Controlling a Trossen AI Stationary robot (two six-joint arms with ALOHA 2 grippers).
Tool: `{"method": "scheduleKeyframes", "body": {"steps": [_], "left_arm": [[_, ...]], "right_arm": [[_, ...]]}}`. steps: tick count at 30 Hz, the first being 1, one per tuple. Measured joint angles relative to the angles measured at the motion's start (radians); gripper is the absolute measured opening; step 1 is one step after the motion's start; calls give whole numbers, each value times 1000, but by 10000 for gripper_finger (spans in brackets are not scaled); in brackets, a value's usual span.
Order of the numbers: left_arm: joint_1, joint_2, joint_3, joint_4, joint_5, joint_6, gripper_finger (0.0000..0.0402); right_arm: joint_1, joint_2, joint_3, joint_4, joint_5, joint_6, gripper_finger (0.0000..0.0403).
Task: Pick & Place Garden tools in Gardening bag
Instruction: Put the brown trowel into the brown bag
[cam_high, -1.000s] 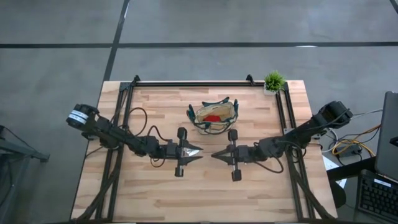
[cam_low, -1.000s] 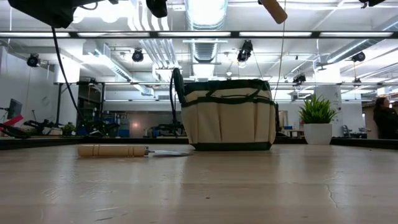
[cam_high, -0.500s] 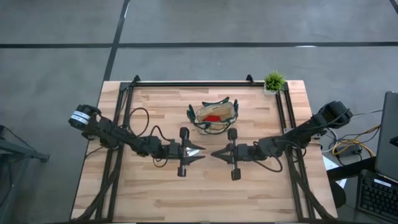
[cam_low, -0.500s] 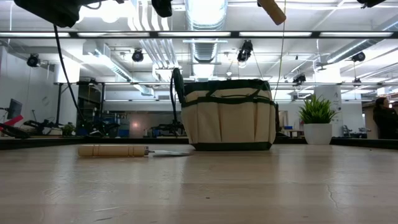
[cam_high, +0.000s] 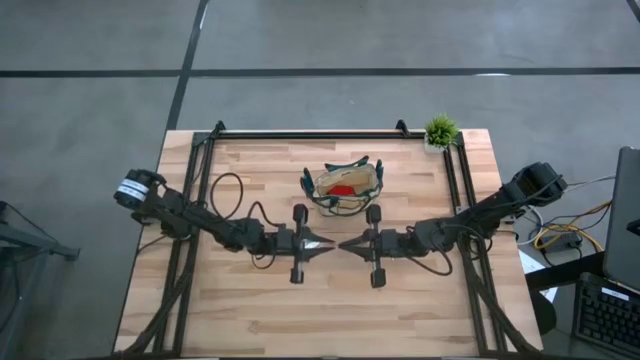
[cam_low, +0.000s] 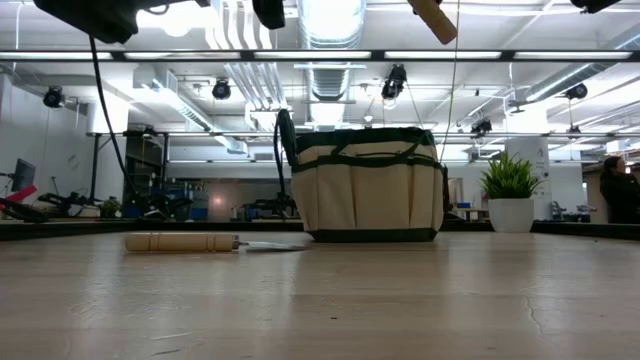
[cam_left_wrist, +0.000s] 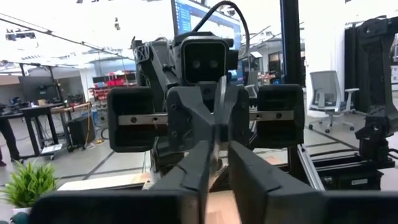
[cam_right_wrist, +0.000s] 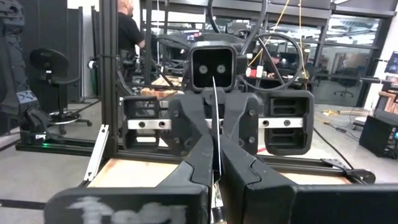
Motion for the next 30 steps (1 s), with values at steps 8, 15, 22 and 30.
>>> {"method": "scheduleKeyframes", "body": {"steps": [8,15,22,30], "left_arm": [[4,0,-6,-8,7,4,11],[3,0,-10,-37,7,2,4],[9,0,10,-117,-6,-3,1],[11,-6,68,-304,-25,3,1]], "right_arm": [[-1,0,0,-22,-3,3,9],[-4,-4,0,-85,-2,55,10],[-7,-35,-1,-231,9,158,47],[-12,-115,20,-498,4,258,107]]}}
